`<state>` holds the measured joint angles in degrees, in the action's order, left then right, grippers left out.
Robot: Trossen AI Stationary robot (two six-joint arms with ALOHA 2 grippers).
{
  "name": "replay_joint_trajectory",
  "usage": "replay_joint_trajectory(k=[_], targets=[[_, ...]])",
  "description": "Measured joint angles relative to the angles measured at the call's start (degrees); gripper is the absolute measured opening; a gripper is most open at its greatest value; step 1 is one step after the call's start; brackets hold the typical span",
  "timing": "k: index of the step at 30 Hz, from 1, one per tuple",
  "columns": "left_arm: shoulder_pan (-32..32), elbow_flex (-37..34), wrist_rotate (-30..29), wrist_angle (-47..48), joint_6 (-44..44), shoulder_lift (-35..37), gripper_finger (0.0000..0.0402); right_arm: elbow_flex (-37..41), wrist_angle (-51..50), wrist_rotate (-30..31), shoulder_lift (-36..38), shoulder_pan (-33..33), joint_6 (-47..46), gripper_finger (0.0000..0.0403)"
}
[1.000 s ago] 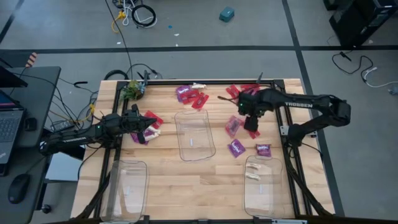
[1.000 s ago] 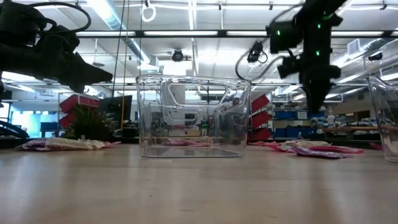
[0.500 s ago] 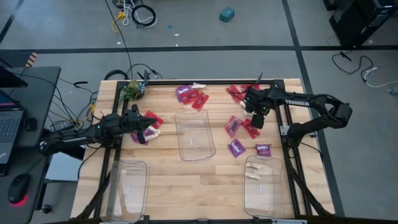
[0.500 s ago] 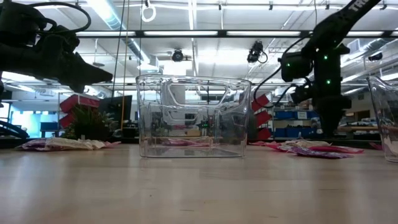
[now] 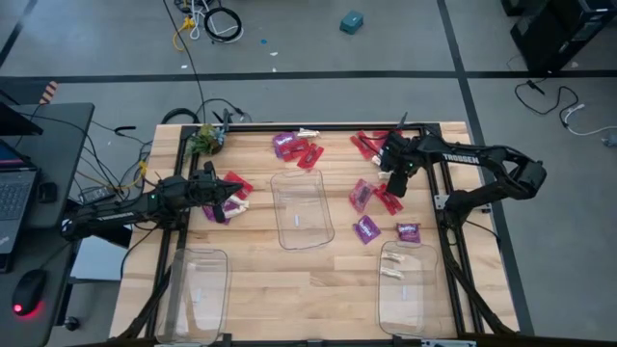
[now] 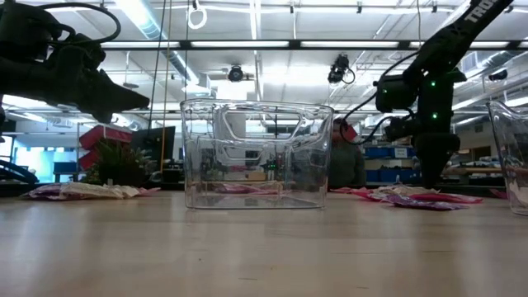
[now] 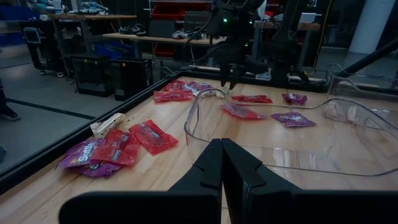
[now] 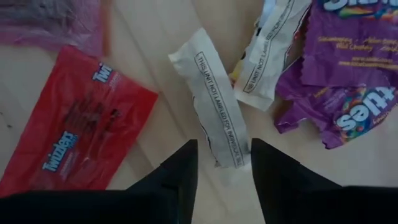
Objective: Sort candy
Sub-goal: Put the white chocolate bar into the right transparent bin
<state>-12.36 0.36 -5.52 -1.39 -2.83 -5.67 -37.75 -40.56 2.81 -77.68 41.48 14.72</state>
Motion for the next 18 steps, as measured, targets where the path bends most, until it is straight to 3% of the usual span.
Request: replay_joint_trajectory(k=[12, 18], targets=[[0.0, 0.0, 0.0, 0.0, -0.3, 0.0, 0.0006, 0.0, 0.1, -2.9, 0.0, 2.4, 4.0, 0.0019], [0.0, 0.0, 0.0, 0.0, -0.4, 0.0, 0.0006, -0.4, -0.4, -4.4, 0.0, 2.2, 4.9, 0.0001]])
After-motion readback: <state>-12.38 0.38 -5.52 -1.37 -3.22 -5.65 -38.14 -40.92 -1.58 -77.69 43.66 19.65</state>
